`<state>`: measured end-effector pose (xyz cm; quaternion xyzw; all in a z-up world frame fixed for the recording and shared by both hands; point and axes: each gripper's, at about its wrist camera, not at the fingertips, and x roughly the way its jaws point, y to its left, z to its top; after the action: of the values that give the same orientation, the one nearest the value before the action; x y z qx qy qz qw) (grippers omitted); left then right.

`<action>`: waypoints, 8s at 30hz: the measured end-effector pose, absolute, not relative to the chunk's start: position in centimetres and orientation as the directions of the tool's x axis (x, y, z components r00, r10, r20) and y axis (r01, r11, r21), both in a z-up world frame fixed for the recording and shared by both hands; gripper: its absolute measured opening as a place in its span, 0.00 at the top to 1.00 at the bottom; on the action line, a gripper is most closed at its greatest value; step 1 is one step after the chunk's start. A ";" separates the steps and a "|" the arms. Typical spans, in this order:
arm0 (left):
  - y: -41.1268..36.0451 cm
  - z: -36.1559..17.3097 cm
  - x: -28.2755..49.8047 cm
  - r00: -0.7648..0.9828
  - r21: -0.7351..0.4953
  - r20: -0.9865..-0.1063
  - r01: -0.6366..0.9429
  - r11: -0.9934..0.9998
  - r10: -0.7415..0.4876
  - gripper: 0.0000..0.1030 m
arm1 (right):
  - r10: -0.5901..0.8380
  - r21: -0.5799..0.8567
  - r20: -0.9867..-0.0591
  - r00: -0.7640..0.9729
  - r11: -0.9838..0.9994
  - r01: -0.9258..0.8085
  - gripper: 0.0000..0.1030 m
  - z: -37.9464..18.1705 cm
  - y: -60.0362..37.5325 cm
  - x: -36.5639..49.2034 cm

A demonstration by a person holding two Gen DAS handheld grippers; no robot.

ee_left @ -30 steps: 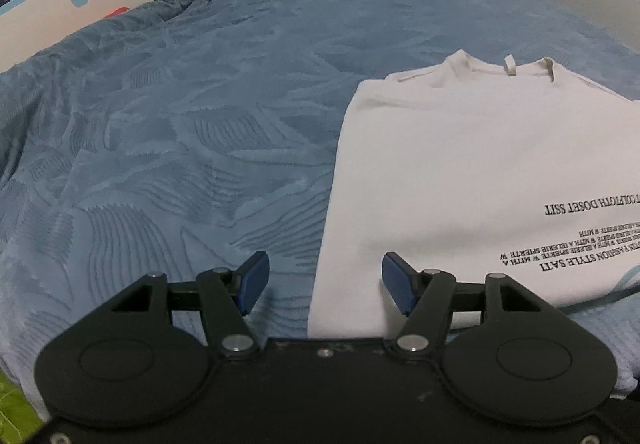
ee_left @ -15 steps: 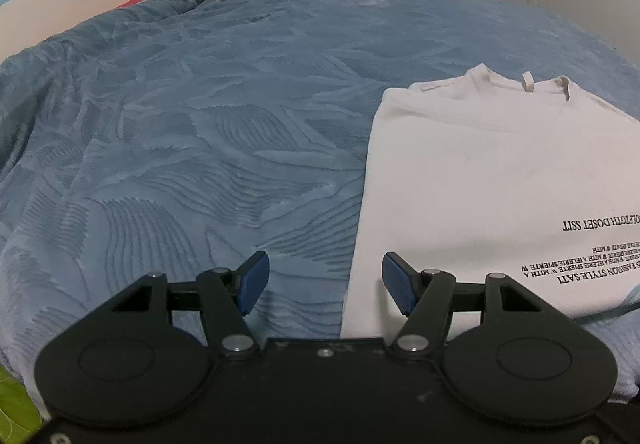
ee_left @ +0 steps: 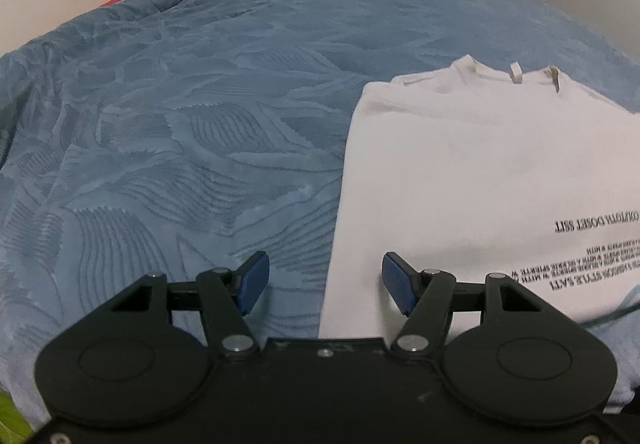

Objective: Fold small clothes

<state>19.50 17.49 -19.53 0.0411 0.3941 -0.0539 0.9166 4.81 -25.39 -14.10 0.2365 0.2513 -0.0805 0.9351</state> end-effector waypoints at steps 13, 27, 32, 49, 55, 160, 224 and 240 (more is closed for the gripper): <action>21.8 -16.9 22.6 0.729 -0.001 -0.677 0.133 0.991 -0.099 0.37 | 0.360 0.353 -0.412 0.837 0.910 -0.217 0.93 -4.9 -9.3 12.8; 27.6 -19.9 21.6 0.680 -0.057 -0.730 0.035 0.998 -0.066 0.37 | 0.428 0.260 -0.781 0.455 0.885 -0.385 0.68 -14.4 2.3 15.1; 27.0 -19.0 22.1 0.682 -0.067 -0.727 0.048 0.997 -0.081 0.37 | 0.438 0.236 -0.711 0.550 0.885 -0.401 0.50 -10.0 -0.2 14.1; 17.2 -18.6 21.7 0.600 -0.127 -0.762 0.234 0.964 -0.246 0.37 | -0.051 -0.121 -0.705 0.707 0.991 -0.049 0.50 -12.2 -12.4 14.2; 14.5 -21.4 21.9 0.560 -0.066 -0.796 0.295 0.953 -0.229 0.43 | -0.064 -0.159 -0.733 0.677 0.984 -0.079 0.50 -14.8 -12.1 13.9; 14.1 -24.2 28.2 0.731 -0.076 -0.637 0.256 0.964 -0.244 0.20 | -0.014 -0.278 -0.554 0.833 0.946 -0.169 0.61 -18.5 -9.2 19.5; 14.6 -20.0 20.5 0.672 -0.007 -0.721 0.237 0.972 -0.169 0.22 | 0.113 -0.259 -0.663 0.740 0.893 -0.368 0.47 -16.2 -9.3 13.2; 14.0 -21.5 20.6 0.584 0.084 -0.811 0.174 0.981 -0.035 0.20 | 0.045 -0.181 -0.735 0.676 0.949 -0.259 0.45 -16.3 -11.2 13.6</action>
<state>20.63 14.05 -21.46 0.0771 0.4520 -0.0588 0.8867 13.60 -11.24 -16.27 -0.1361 0.3935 0.0838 0.9053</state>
